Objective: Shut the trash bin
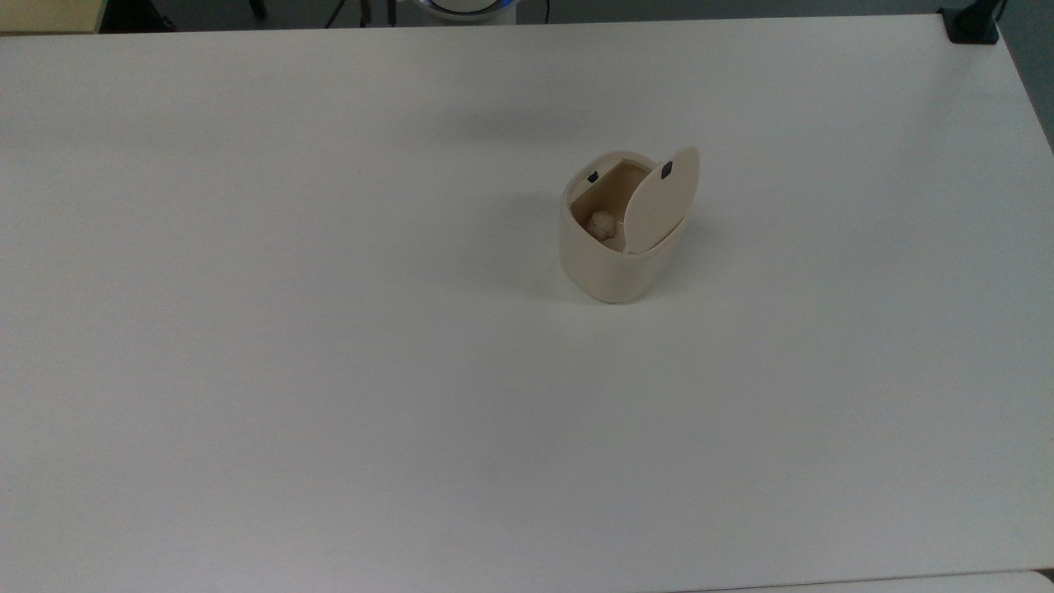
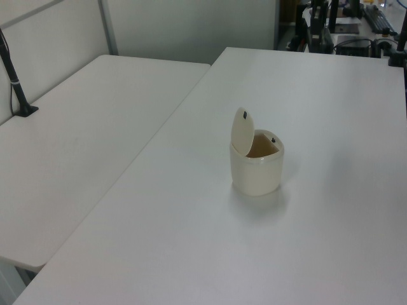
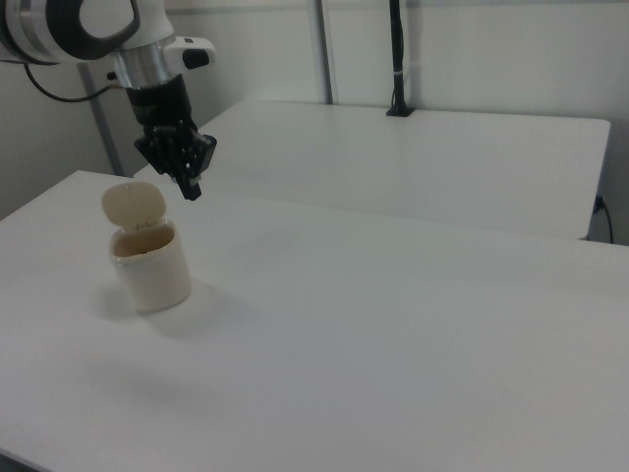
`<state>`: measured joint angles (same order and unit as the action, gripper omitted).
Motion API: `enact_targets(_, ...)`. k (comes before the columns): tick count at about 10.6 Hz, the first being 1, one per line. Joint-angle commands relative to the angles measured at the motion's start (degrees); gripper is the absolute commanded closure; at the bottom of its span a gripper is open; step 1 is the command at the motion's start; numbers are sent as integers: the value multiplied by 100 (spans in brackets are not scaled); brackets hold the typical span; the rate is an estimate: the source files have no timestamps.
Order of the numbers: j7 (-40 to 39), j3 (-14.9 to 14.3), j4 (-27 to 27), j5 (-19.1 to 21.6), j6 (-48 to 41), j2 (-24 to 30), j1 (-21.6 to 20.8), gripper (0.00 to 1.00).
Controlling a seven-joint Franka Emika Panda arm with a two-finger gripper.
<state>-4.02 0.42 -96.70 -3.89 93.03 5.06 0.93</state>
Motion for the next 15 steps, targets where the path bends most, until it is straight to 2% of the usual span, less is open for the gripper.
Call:
enact_targets(1,-98,11,-6,-34,-48,-5,-58,100)
enact_targets(3,-563,28,11,19,31,-127,-110,100)
enact_targets(7,-591,98,90,2,1013,-523,-794,100)
enact_targets(8,-548,185,99,11,1381,-715,-970,100)
enact_targets(11,-512,572,414,89,2332,-1225,-1077,100)
enact_targets(15,-469,793,424,99,3492,-1525,-1340,100)
